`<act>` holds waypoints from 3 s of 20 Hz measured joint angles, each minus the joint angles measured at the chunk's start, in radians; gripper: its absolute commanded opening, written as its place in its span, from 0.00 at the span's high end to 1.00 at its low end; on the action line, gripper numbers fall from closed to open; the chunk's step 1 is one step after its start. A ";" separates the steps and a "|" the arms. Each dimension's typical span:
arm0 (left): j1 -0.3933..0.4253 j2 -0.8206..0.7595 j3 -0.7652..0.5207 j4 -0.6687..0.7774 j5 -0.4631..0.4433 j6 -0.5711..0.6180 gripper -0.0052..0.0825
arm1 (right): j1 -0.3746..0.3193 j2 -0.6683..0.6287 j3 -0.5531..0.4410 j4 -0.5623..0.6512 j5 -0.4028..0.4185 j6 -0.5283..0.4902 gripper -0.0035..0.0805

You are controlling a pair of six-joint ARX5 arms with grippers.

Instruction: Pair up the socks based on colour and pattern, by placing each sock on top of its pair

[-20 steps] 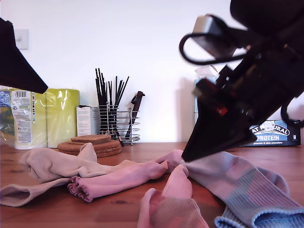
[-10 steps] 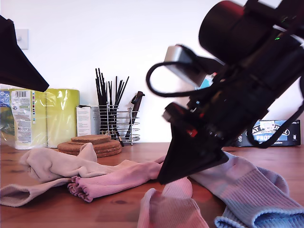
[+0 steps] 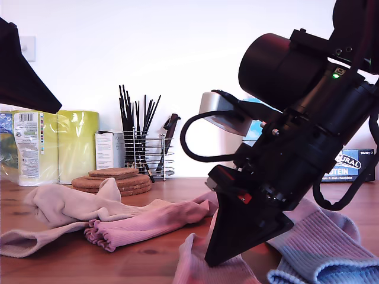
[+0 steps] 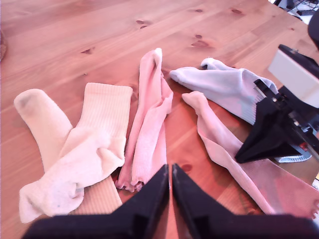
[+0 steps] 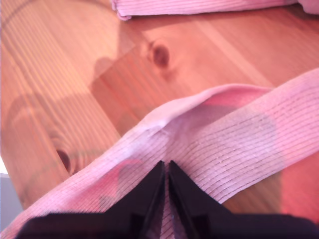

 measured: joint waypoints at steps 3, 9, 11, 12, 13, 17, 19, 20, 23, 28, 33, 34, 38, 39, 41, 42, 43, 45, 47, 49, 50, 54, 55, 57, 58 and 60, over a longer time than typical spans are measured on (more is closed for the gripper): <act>0.000 0.000 0.000 0.000 0.003 0.000 0.97 | 0.000 0.011 0.007 -0.002 0.007 0.000 0.97; 0.000 0.000 0.000 0.009 0.005 0.000 0.97 | -0.002 0.053 0.056 -0.005 0.024 -0.022 0.97; 0.000 0.000 0.000 0.009 0.005 0.000 0.97 | -0.013 0.059 0.072 -0.019 0.033 -0.029 0.97; 0.000 0.000 0.000 0.009 0.005 0.000 0.97 | -0.020 0.061 0.082 -0.031 0.040 -0.044 0.97; 0.000 0.000 0.000 0.010 0.005 0.000 0.97 | -0.033 0.064 0.093 -0.041 0.049 -0.059 0.97; 0.000 0.000 0.000 0.015 0.005 0.000 0.97 | -0.080 0.079 0.138 -0.054 0.077 -0.121 0.97; 0.000 0.000 0.000 0.015 0.005 0.000 0.97 | -0.095 0.116 0.169 -0.035 0.079 -0.128 0.97; 0.000 0.000 0.000 0.015 0.005 0.000 0.97 | -0.098 0.142 0.186 -0.032 0.078 -0.129 0.97; 0.000 0.000 0.000 0.017 0.005 0.000 0.97 | -0.098 0.170 0.218 -0.027 0.078 -0.127 0.97; 0.000 0.037 0.000 0.074 0.006 0.000 0.96 | -0.098 0.128 0.296 -0.117 0.077 -0.115 0.97; -0.006 0.145 0.000 0.100 0.006 0.035 0.95 | -0.089 -0.124 0.299 -0.258 0.024 -0.122 0.97; -0.014 0.179 0.000 0.123 0.005 0.050 0.95 | -0.077 -0.164 0.300 -0.275 0.021 -0.119 0.97; -0.059 0.331 0.000 0.214 0.005 0.163 0.75 | -0.058 -0.325 0.300 -0.385 0.011 -0.102 0.97; -0.064 0.367 0.000 0.241 0.005 0.185 0.65 | -0.056 -0.377 0.300 -0.422 0.010 -0.102 0.97; -0.066 0.435 0.000 0.278 0.000 0.196 0.52 | -0.051 -0.481 0.300 -0.480 0.023 -0.102 0.97; -0.066 0.465 0.000 0.294 -0.006 0.198 0.52 | -0.052 -0.528 0.300 -0.499 0.033 -0.102 0.97; -0.066 0.493 0.000 0.305 -0.014 0.199 0.52 | -0.052 -0.574 0.300 -0.519 0.050 -0.102 0.97; -0.070 0.539 0.000 0.321 -0.027 0.199 0.52 | -0.052 -0.666 0.294 -0.547 0.082 -0.101 0.97; -0.084 0.565 0.000 0.351 -0.059 0.199 0.52 | -0.052 -0.753 0.283 -0.594 0.104 -0.101 0.97; -0.108 0.584 0.000 0.374 -0.077 0.202 0.52 | -0.052 -0.803 0.272 -0.647 0.111 -0.100 0.97; -0.117 0.599 0.000 0.386 -0.084 0.203 0.53 | -0.052 -0.814 0.265 -0.664 0.124 -0.100 0.97; -0.136 0.692 0.000 0.429 -0.128 0.204 0.59 | -0.052 -0.822 0.254 -0.698 0.130 -0.100 0.97; -0.138 0.696 0.002 0.438 -0.139 0.205 0.74 | -0.052 -0.830 0.254 -0.704 0.130 -0.100 0.97; -0.146 0.696 0.004 0.440 -0.146 0.205 0.95 | -0.052 -0.845 0.254 -0.710 0.130 -0.100 0.97; -0.150 0.696 0.006 0.438 -0.148 0.190 0.97 | -0.052 -0.847 0.254 -0.711 0.130 -0.100 0.97; -0.168 0.695 0.025 0.414 -0.142 0.148 0.97 | -0.052 -0.834 0.254 -0.715 0.130 -0.104 0.97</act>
